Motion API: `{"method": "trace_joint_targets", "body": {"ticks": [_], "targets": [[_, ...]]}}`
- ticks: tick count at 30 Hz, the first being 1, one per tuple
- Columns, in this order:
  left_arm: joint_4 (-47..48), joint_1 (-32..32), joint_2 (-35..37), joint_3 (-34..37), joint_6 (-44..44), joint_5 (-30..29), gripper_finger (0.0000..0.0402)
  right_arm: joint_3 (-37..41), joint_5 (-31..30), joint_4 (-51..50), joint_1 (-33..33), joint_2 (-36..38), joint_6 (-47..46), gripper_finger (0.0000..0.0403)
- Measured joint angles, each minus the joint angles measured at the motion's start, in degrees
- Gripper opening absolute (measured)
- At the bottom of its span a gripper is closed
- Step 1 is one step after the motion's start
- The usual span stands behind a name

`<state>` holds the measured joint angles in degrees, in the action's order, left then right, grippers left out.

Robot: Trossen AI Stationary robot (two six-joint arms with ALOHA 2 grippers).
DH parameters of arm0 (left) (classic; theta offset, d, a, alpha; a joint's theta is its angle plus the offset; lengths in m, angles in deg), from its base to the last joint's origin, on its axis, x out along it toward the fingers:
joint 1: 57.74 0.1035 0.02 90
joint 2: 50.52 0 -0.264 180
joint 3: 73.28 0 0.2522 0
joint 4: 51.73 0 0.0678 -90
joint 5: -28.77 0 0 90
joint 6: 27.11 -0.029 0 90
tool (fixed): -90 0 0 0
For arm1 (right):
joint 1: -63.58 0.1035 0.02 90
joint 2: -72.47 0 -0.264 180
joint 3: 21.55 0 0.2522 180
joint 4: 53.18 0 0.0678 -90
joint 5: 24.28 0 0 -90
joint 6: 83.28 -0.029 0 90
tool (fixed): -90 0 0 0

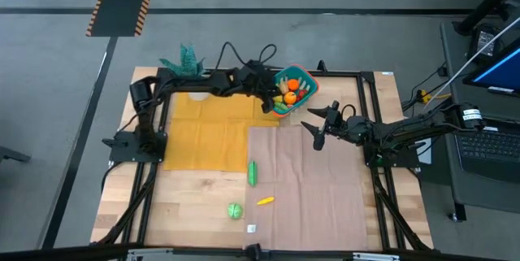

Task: Pick and placing Produce into tupperware
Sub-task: Put the blackberry into the basket

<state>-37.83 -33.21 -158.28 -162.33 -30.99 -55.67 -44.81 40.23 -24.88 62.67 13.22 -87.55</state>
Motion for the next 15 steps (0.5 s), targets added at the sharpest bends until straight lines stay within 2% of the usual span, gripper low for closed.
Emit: {"method": "trace_joint_targets", "body": {"ticks": [6,15], "targets": [[7.3,1.1,-1.9,-5.1,-1.3,0.1,0.0082,0.0,0.0,-0.3,0.0,0.0,0.0,0.0271],[10.4,1.6,-1.8,-6.9,-1.4,0.2,0.0082,0.0,0.0,-0.4,0.0,0.0,0.0,0.0271]]}}
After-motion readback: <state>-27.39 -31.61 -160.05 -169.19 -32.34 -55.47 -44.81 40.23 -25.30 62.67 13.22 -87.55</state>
